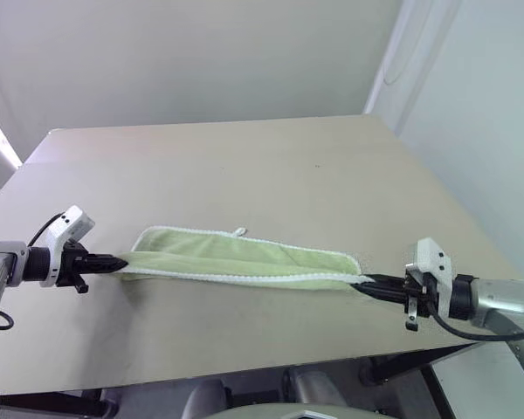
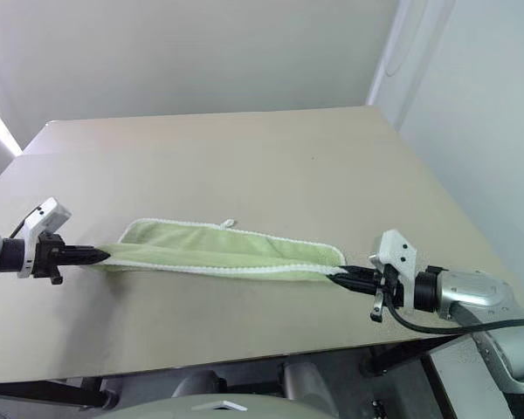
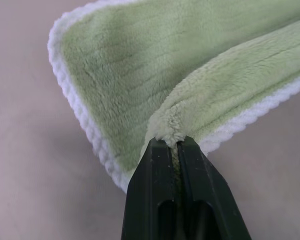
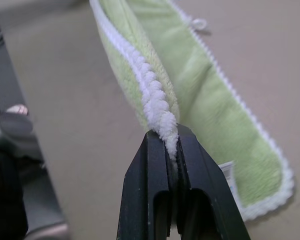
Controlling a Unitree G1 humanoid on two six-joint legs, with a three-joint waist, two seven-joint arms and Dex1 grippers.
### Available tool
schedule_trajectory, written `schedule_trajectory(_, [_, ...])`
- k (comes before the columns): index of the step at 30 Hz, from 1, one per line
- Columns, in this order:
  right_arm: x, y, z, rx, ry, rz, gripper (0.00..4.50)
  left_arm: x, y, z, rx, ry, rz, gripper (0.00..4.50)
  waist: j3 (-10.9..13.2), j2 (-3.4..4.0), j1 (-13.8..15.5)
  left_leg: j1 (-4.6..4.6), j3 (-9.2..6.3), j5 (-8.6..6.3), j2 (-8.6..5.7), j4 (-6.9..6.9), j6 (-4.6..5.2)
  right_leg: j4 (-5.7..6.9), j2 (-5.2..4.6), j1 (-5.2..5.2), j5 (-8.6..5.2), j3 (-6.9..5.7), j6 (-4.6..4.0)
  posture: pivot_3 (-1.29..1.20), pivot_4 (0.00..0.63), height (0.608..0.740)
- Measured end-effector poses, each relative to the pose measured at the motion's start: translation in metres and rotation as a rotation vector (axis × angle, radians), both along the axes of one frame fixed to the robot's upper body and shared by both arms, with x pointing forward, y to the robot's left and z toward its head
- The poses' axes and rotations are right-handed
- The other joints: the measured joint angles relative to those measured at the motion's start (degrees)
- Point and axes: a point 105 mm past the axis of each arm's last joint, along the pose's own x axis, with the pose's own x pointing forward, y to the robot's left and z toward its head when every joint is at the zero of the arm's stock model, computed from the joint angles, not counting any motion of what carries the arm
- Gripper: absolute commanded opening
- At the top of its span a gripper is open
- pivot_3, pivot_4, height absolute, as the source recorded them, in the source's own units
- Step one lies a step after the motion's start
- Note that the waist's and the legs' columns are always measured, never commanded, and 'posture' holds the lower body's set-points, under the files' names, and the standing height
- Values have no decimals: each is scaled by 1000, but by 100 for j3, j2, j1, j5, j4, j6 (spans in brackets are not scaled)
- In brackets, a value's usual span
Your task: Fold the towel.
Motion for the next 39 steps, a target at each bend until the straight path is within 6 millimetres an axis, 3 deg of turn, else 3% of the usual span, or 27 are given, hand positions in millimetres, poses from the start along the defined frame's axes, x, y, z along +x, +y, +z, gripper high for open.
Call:
schedule_trajectory(5, [-11,-6,-11,-81,17,35,26,2,1,5,-27,-2,8,0,-1,0,66,0,0,0,-2,2,0,-2,-1,1,-1,1,0,0,0,712])
schedule_trajectory(18, [-28,-3,-28,-134,53,104,26,-15,2,-18,53,40,-85,0,-1,-1,70,4,0,0,1,9,0,1,-1,4,0,1,0,0,0,712])
schedule_trajectory(24, [-9,0,-12,-92,-10,69,26,6,-2,-2,-2,4,-27,0,-1,-2,65,10,0,1,0,14,0,2,1,11,0,1,1,0,0,712])
schedule_trajectory(30, [23,-9,-5,-40,-34,-34,26,25,-22,-4,-58,24,-35,0,-2,-4,67,1,-3,1,-4,14,0,2,1,10,2,2,0,0,0,712])
schedule_trajectory(39, [45,-8,-25,-33,18,-125,26,50,-28,-15,-106,22,37,0,-4,-5,68,-4,-4,1,-6,14,1,4,2,6,4,3,-1,0,0,712])
